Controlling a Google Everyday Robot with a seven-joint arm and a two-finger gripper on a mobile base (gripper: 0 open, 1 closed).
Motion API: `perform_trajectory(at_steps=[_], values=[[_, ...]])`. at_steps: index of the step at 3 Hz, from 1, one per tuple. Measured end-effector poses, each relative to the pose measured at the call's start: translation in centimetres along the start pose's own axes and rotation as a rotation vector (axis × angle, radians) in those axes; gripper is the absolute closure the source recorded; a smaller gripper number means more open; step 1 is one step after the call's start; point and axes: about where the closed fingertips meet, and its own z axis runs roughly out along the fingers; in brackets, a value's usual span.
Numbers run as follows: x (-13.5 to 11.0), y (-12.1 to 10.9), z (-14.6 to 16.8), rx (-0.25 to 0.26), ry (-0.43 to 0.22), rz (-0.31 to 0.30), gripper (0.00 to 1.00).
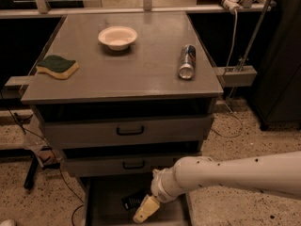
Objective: Pick rxbar chocolate from bottom drawer and place on counter
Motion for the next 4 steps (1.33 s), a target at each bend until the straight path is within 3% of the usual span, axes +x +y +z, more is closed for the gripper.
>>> perform_trajectory(at_steps=[1,2,3,4], values=[[0.5,-0.4,1.6,0.017,-0.039,0.033,0.00],[2.5,-1.9,4.5,0.074,-0.106,0.109,0.00],[4.3,-3.1,7.5,0.100,-0.140,0.162,0.00],[4.3,-3.1,7.5,0.100,-0.140,0.162,0.00]])
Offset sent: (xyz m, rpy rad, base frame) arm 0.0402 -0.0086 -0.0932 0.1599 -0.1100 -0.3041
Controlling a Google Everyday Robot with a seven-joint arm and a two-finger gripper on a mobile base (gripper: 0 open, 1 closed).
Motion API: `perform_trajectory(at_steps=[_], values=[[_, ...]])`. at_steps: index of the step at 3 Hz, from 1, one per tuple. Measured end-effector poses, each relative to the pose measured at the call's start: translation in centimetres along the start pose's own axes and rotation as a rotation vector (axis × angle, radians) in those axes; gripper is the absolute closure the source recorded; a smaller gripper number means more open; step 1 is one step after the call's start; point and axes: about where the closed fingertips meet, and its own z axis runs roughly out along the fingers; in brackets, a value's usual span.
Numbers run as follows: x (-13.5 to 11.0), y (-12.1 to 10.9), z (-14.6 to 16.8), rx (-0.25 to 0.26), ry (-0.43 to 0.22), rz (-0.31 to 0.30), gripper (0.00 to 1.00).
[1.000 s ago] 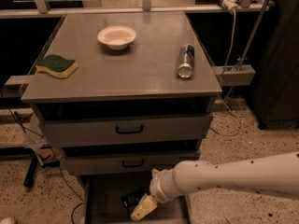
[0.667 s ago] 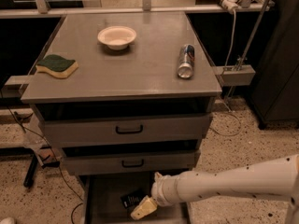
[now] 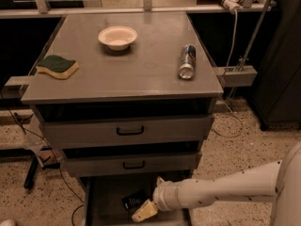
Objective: Pick rxbar chocolate from bottom drawer and place on counter
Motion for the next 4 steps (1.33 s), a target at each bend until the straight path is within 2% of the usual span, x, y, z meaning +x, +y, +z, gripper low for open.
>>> perform_trajectory(at_steps=[1,2,3,4], values=[[0.6,0.1,2.8,-0.044,-0.013,-0.034,0.00],[1.5,-0.6,7.1,-0.126,-0.011,-0.109,0.00],[2.9,-1.1,10.8,-0.218,0.018,-0.140,0.00],[2.9,-1.1,10.8,-0.218,0.018,-0.140,0.00]])
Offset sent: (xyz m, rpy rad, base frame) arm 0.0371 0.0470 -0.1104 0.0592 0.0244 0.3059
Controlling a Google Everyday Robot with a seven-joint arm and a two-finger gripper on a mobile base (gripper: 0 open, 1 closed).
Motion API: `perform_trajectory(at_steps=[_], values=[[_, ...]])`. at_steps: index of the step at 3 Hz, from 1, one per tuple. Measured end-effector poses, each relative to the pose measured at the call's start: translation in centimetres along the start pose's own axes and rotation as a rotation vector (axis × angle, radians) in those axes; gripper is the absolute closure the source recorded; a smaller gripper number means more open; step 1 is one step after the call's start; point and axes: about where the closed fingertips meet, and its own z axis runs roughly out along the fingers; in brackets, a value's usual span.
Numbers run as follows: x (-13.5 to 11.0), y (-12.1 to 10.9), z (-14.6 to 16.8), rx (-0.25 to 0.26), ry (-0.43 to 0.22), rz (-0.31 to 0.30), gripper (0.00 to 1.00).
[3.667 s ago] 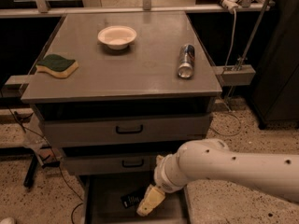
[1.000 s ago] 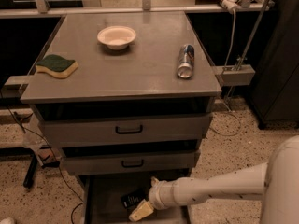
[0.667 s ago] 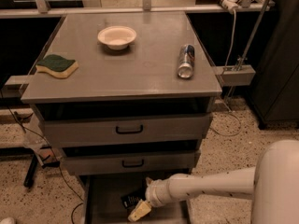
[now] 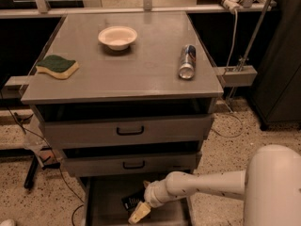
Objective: Pick rxbar chocolate from bottom drawer and place on counter
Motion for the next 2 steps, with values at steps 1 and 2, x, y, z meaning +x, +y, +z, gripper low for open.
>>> perform_trajectory(at_steps=[1,2], values=[[0.2,-1.5,1.6,0.019,0.025,-0.046,0.00],[2.0,-4.4,5.2,0.023,0.034,-0.047,0.00]])
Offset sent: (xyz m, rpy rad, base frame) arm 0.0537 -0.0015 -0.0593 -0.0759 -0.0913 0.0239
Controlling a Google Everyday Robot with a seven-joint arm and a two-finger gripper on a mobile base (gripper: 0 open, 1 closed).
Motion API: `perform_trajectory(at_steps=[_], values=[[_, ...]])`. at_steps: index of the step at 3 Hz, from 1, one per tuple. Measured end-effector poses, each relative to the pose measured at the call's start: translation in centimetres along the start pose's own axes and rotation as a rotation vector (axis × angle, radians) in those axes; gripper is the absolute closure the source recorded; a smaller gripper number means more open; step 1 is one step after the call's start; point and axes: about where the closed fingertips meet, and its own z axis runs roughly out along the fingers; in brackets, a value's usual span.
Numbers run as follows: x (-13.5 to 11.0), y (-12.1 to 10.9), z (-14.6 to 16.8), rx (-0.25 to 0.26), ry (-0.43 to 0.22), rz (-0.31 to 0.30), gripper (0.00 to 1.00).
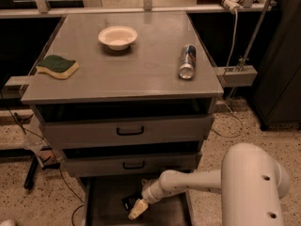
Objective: Pick rxbar chocolate from bottom drawer and place on counter
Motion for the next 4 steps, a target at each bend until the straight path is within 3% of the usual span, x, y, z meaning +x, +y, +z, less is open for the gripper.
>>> perform_trajectory(at_steps=[1,2,3,4], values=[[0.0,-0.2,0.1,0.002,-0.002,0.003,0.00],[-0.1,0.2,1.6,-0.001,0.008,-0.035,0.00],[-0.4,0.8,4.1,-0.030,0.015,-0.091,0.00],[-0.5,1.6,7.9,-0.071,0.008,-0.103,0.00]])
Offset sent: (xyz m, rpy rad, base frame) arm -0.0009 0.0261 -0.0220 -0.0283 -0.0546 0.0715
